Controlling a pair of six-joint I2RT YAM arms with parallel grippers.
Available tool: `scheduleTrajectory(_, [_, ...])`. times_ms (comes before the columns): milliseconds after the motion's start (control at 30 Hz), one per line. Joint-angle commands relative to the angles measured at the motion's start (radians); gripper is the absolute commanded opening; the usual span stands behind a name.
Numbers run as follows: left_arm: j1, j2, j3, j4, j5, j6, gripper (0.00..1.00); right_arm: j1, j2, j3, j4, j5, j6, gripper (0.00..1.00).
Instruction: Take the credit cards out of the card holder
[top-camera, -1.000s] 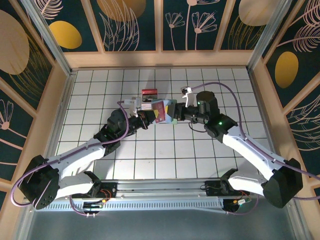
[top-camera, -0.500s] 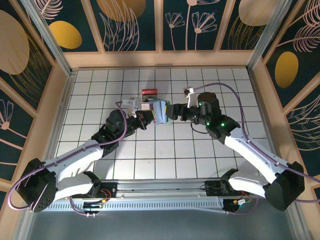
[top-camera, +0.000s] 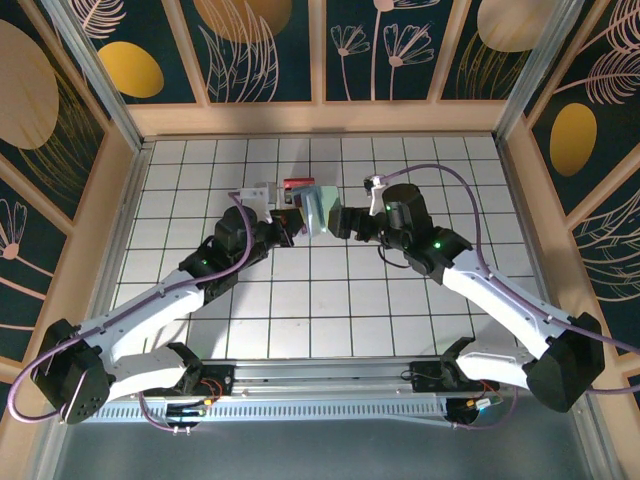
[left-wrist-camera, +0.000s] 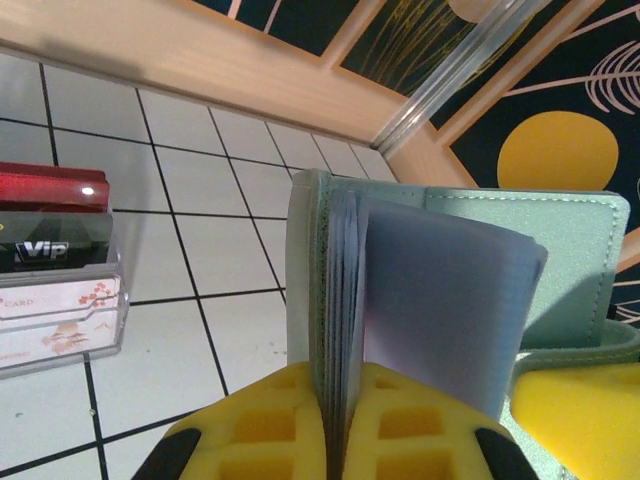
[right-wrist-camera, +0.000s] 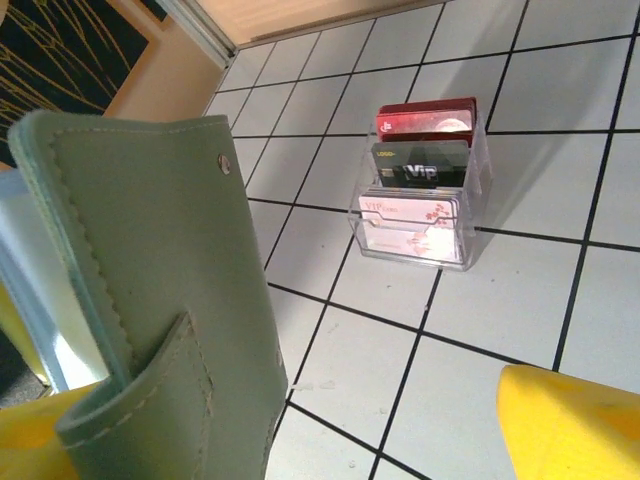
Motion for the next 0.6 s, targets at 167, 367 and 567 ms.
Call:
scheduleTrajectory(167, [-0.022, 0.088, 0.127, -0.118, -0.090, 0.047, 0.00, -0.003, 0.010, 0.059, 0.050, -0.065, 0.018, 0.86])
scheduleTrajectory(367, [-0.035, 0.169, 0.283, -0.293, -0.182, 0.105, 0.00, -0.058, 0.010, 0.032, 0.085, -0.080, 0.057, 0.86])
scheduleTrajectory(567, [-0.044, 0.204, 0.321, -0.312, -0.178, 0.121, 0.00, -0.091, 0.022, 0.013, 0.199, -0.214, 0.083, 0.87])
